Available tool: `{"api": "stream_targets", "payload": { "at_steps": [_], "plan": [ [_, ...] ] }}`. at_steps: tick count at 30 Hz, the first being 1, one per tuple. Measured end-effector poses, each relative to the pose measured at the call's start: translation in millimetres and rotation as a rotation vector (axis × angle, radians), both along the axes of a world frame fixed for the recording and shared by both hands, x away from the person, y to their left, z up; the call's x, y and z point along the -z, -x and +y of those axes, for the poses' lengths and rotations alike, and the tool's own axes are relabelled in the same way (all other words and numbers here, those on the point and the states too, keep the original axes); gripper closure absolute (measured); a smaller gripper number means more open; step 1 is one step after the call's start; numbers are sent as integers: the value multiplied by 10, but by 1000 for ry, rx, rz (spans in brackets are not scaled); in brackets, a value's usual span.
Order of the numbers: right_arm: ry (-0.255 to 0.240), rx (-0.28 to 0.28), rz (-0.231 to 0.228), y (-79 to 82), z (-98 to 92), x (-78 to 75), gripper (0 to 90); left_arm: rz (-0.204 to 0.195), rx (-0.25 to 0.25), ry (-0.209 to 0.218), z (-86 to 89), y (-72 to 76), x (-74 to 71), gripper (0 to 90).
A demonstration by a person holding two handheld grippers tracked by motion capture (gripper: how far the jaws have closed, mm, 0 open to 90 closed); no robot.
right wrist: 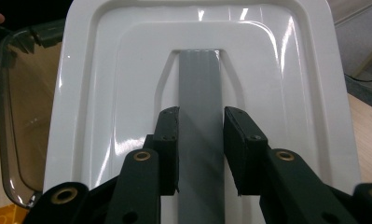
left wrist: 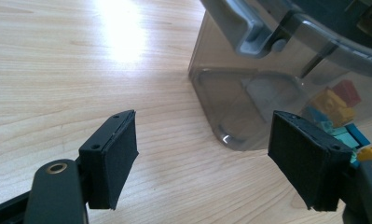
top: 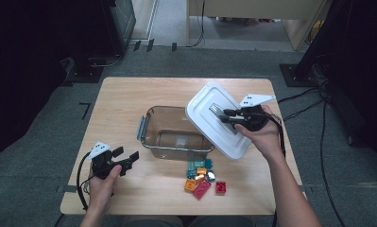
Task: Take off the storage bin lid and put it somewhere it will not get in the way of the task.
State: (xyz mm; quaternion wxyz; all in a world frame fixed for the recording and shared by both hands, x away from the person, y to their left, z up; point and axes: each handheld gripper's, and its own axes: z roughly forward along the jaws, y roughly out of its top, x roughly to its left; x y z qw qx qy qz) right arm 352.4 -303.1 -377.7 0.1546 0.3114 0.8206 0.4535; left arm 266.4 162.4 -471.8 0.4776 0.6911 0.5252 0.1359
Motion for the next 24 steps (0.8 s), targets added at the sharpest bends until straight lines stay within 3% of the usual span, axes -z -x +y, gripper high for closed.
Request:
{"api": "stream_targets", "payload": {
  "at_steps": [24],
  "plan": [
    [-53, 131, 31, 114, -524, 390, 680, 40, -41, -49, 121, -24, 216, 241]
  ]
}}
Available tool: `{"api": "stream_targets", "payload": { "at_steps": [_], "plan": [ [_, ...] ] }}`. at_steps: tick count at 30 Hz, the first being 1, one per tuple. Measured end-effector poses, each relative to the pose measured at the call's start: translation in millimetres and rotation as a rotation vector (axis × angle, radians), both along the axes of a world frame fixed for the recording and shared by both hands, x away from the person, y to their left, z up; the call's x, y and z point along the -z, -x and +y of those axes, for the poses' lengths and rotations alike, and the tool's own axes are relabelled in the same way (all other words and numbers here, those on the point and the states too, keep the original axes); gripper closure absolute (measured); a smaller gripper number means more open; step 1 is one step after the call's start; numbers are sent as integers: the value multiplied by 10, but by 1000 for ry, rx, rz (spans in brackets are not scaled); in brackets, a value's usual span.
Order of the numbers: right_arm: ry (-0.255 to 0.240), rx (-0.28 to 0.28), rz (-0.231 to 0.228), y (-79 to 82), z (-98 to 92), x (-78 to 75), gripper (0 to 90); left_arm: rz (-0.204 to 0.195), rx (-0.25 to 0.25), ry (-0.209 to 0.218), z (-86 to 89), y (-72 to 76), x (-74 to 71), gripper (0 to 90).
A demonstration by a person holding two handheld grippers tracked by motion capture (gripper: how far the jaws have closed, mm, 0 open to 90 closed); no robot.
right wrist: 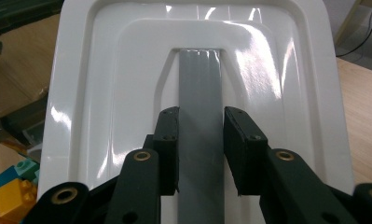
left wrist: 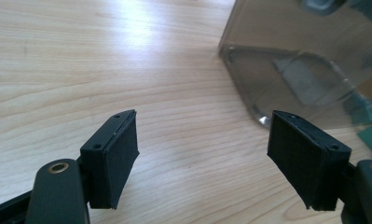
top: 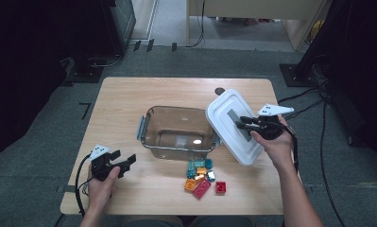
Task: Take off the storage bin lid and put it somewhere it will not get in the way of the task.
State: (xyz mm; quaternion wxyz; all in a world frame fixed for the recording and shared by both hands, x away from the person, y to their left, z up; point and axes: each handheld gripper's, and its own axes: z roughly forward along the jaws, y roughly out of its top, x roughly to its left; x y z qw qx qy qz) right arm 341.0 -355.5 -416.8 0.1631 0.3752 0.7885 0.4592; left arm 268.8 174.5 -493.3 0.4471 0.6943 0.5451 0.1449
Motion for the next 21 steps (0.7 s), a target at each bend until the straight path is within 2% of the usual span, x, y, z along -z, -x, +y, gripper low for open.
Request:
{"api": "stream_targets", "payload": {
  "at_steps": [2, 3, 7, 10, 11, 12, 13, 14, 15, 21],
  "plan": [
    [-1, 15, 3, -1, -44, 33, 680, 9, -5, -6, 36, 3, 22, 241],
    [-8, 31, 5, 4, -90, 68, 680, 11, -9, -22, 58, 7, 39, 242],
    [-8, 48, 5, 7, -139, 110, 680, 21, -14, -26, 98, 14, 74, 242],
    [-13, 66, 10, 8, -189, 148, 681, 28, -17, -49, 108, 20, 113, 241],
    [-18, 77, 11, 8, -224, 166, 681, 32, -15, -74, 108, 22, 136, 241],
    [-18, 77, 11, 8, -224, 166, 681, 32, -15, -74, 108, 22, 136, 241],
    [-22, 90, 10, 9, -258, 177, 681, 36, -13, -97, 106, 23, 156, 241],
    [-22, 90, 10, 9, -258, 177, 681, 36, -13, -97, 106, 23, 156, 241],
    [-26, 103, 12, 6, -284, 192, 680, 40, -13, -114, 103, 24, 171, 241],
    [-33, 150, 17, -19, -355, 256, 681, 38, -16, -142, 109, 34, 185, 241]
  ]
}}
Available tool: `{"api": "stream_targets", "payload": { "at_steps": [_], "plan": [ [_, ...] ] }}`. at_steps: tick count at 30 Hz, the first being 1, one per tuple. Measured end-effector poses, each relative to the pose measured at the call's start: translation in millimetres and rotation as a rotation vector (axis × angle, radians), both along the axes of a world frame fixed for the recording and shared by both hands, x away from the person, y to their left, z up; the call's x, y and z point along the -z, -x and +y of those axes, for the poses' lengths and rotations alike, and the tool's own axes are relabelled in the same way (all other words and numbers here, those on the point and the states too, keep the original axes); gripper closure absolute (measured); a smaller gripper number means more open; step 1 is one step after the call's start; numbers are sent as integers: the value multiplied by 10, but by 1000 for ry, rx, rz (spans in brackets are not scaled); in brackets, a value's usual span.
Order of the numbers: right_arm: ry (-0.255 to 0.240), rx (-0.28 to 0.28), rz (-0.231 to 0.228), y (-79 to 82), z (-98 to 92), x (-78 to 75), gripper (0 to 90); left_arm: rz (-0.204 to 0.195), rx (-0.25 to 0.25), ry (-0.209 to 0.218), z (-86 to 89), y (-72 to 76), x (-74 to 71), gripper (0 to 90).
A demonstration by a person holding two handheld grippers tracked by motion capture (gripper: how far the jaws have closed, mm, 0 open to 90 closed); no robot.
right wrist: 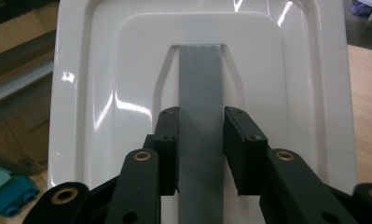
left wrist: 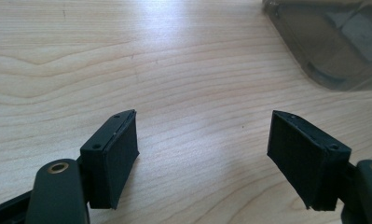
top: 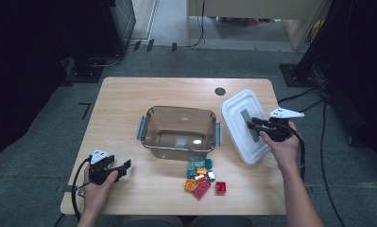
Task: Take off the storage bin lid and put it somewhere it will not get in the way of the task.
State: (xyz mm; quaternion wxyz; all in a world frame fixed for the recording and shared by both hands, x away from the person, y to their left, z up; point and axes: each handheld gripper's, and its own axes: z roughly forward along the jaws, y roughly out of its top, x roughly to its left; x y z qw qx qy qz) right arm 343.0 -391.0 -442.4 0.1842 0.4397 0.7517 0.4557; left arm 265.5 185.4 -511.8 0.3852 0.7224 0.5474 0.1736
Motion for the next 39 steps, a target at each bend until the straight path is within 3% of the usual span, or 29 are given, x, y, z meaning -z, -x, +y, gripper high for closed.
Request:
{"api": "stream_targets", "payload": {
  "at_steps": [6, 14, 26, 39],
  "plan": [
    [1, 58, 7, -47, -54, 73, 681, -4, -1, -46, 26, 39, 17, 240],
    [13, 124, 24, -124, -19, 196, 680, -2, -15, -70, 28, 50, 31, 191],
    [26, 203, 75, -274, 91, 396, 680, -22, -14, -174, -82, 74, 58, 167],
    [50, 261, 128, -378, 186, 588, 680, -24, -8, -177, -96, 92, 65, 146]
  ]
}}
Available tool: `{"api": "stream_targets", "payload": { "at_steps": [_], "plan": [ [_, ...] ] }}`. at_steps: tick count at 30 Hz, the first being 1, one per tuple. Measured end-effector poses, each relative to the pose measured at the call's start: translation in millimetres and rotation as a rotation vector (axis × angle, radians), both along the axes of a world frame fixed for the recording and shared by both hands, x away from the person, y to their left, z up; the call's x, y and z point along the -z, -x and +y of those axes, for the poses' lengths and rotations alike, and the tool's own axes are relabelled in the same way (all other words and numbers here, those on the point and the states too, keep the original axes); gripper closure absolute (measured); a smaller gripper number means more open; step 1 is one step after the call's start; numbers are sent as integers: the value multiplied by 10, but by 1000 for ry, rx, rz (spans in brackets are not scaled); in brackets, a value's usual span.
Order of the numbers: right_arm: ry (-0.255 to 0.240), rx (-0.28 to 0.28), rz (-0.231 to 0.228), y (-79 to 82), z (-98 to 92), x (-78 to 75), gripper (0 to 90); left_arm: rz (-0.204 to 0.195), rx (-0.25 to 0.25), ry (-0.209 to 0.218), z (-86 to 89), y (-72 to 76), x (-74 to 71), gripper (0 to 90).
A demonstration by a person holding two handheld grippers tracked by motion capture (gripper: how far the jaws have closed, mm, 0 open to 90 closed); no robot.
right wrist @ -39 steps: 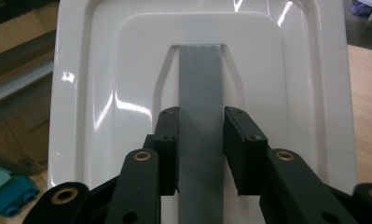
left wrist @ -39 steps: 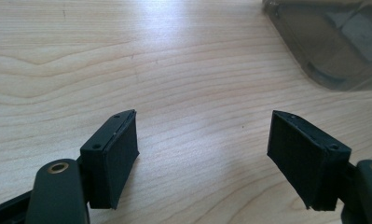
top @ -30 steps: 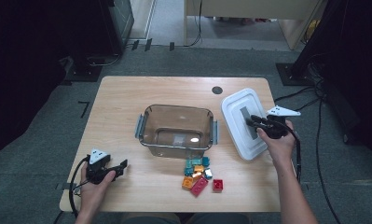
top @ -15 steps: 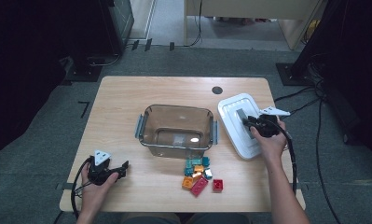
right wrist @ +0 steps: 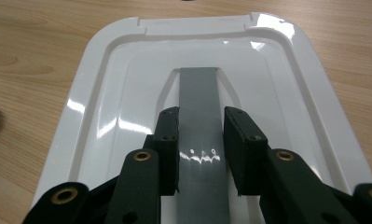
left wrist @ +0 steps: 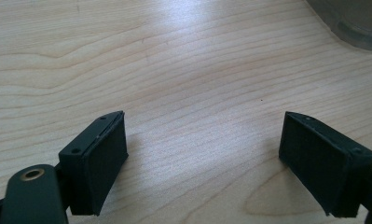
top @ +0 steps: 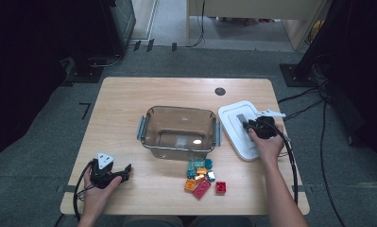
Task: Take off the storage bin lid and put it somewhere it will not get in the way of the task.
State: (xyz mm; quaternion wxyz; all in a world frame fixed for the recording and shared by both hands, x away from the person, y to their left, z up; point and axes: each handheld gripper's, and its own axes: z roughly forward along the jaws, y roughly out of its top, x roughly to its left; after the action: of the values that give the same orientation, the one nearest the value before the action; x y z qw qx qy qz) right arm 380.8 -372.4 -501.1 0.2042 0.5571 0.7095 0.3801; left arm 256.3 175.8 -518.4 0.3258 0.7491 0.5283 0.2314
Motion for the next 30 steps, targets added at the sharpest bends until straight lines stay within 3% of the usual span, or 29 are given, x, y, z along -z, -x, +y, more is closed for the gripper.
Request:
{"api": "stream_targets", "payload": {
  "at_steps": [6, 16, 19, 21, 22, 24, 29, 30],
  "plan": [
    [45, -5, 10, -16, 68, 72, 680, 1, 1, 0, -2, -2, 0, 142],
    [35, 23, -2, 8, 126, 114, 675, 1, 1, 0, -4, -3, 1, 140],
    [4, 39, -17, 34, 118, 143, 653, 1, 1, 0, -4, -3, 1, 140],
    [-29, 26, -7, 40, 121, 139, 533, 2, 2, 0, -4, -3, 0, 140],
    [-29, 26, -7, 40, 121, 139, 533, 2, 2, 0, -4, -3, 0, 140],
    [-10, 10, -4, 40, 155, 132, 372, 2, 4, 0, -3, -3, 0, 140],
    [-36, 1, 0, 33, 141, 133, 306, 2, 6, 0, -2, -2, 0, 140],
    [-37, -2, -7, 48, 140, 124, 228, 2, 6, 0, -2, -2, 0, 140]
  ]
}}
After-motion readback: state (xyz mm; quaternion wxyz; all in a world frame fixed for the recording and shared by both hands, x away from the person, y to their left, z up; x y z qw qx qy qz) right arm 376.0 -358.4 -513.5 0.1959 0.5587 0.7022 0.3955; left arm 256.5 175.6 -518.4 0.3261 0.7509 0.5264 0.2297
